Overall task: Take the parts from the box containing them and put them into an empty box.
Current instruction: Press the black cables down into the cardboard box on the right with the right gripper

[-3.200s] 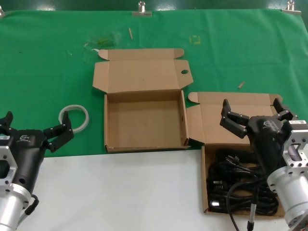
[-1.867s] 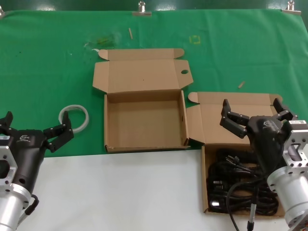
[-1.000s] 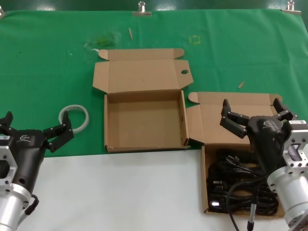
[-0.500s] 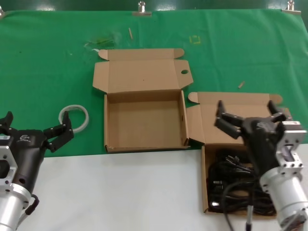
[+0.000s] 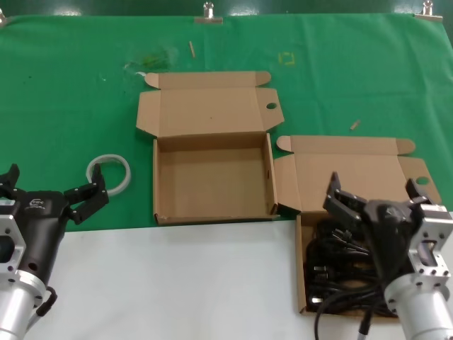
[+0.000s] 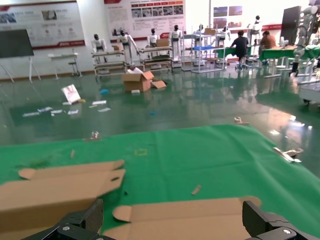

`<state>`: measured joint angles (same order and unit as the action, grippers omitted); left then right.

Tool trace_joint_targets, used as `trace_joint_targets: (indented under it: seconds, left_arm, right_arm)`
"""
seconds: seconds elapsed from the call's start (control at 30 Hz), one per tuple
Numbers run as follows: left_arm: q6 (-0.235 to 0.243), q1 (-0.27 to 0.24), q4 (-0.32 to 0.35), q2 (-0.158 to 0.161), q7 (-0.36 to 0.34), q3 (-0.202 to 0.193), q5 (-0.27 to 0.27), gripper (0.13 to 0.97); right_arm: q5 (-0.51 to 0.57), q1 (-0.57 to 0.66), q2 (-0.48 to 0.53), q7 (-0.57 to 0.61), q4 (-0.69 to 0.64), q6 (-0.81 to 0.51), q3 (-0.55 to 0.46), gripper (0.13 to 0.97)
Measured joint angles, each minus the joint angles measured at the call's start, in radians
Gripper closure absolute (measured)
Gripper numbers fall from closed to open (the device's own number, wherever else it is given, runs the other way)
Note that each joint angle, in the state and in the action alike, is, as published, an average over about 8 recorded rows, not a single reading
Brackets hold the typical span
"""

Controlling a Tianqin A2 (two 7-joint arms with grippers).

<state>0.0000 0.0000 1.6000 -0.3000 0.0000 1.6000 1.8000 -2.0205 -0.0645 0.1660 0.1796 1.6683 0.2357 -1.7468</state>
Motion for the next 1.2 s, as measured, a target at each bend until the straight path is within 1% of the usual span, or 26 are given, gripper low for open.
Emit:
trace_joint_targets:
  seconds: [0.23, 0.33, 0.4, 0.47, 0.6, 0.7, 0.77, 0.83, 0.93, 1.1, 1.2]
  left_arm:
    - [0.0, 0.0, 0.0, 0.0, 0.0, 0.0, 0.0, 0.132]
    - [0.0, 0.0, 0.0, 0.0, 0.0, 0.0, 0.0, 0.132]
    - [0.0, 0.0, 0.0, 0.0, 0.0, 0.0, 0.0, 0.132]
    - [0.0, 0.0, 0.0, 0.0, 0.0, 0.0, 0.0, 0.132]
    - [0.0, 0.0, 0.0, 0.0, 0.0, 0.0, 0.0, 0.132]
    - [0.0, 0.0, 0.0, 0.0, 0.0, 0.0, 0.0, 0.132]
    - [0.0, 0.0, 0.0, 0.0, 0.0, 0.0, 0.0, 0.132]
    - [0.0, 0.0, 0.0, 0.0, 0.0, 0.0, 0.0, 0.132]
    - [0.0, 0.0, 0.0, 0.0, 0.0, 0.0, 0.0, 0.132]
    - [0.0, 0.0, 0.0, 0.0, 0.0, 0.0, 0.0, 0.132]
    - [0.0, 0.0, 0.0, 0.0, 0.0, 0.0, 0.0, 0.132]
  right_arm:
    - [-0.021, -0.078, 0.0, 0.072, 0.037, 0.044, 0.002, 0.129]
    - [-0.029, -0.103, -0.002, 0.072, 0.043, 0.003, 0.037, 0.129]
    - [-0.058, -0.113, -0.003, 0.074, 0.044, -0.06, 0.083, 0.129]
    - [-0.114, -0.119, -0.005, 0.086, 0.041, -0.148, 0.139, 0.129]
    - [-0.291, -0.123, -0.006, 0.171, 0.024, -0.331, 0.23, 0.129]
    - [-0.404, -0.125, -0.006, 0.264, 0.008, -0.412, 0.259, 0.129]
    - [-0.441, -0.126, -0.006, 0.314, 0.0, -0.431, 0.267, 0.129]
    - [-0.446, -0.128, -0.006, 0.346, -0.005, -0.431, 0.272, 0.129]
    - [-0.408, -0.134, -0.006, 0.352, -0.001, -0.393, 0.267, 0.129]
    - [-0.323, -0.151, -0.006, 0.309, 0.02, -0.258, 0.215, 0.129]
    - [-0.307, -0.157, -0.006, 0.287, 0.036, -0.154, 0.155, 0.129]
